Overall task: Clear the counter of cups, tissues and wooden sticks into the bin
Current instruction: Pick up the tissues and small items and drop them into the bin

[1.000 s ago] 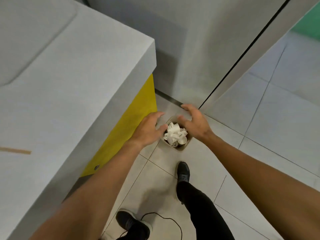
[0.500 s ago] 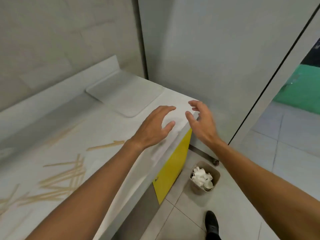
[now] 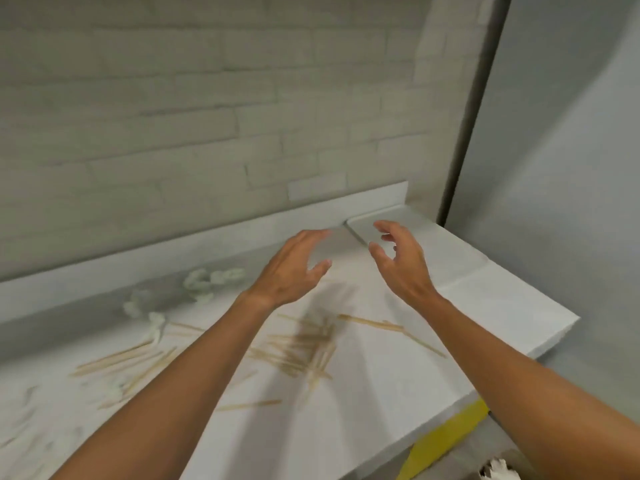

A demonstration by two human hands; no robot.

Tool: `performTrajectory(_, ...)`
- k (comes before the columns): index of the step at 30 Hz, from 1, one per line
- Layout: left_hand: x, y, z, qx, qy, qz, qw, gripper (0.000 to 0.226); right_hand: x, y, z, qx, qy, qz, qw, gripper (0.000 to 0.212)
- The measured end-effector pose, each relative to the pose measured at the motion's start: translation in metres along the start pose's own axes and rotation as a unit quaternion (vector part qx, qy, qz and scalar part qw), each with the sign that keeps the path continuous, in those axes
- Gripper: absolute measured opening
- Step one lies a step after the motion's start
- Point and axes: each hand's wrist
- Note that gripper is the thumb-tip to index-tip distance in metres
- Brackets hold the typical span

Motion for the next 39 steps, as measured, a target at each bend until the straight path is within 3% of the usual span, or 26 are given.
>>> performTrajectory(8,-0.089,0.093,0.062,0.011,-0.046,0.210,0.977,0.054,0.060,0.047,-0.132,0.065,0.151,0.083,0.983,0.038)
performTrajectory(15,-0.127,0.140,0.090,0.045,-0.062,0.322,0.944,0.054,0.098,0.062,-0.210,0.103,0.242,0.093,0.960,0.034)
performTrajectory(25,-0.113,0.211,0.053,0.023,-0.038,0.384,0.922,0.051,0.134,0.020,-0.284,-0.004,0.369,0.087,0.925,0.037)
performTrajectory(36,-0.093,0.265,0.004,-0.053,-0.055,0.370,0.926,0.048,0.136,-0.024,-0.342,-0.096,0.412,0.096,0.901,0.042)
performTrajectory(39,-0.086,0.276,0.001,-0.038,-0.066,0.352,0.933,0.038,0.132,-0.031,-0.351,-0.101,0.394,0.143,0.902,0.038)
Point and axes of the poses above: each hand's wrist, its own x-axis towards the middle knuckle, its own z-axis out of the back of the hand, y = z × x, and after that the axes turned 8 degrees about y, right-handed
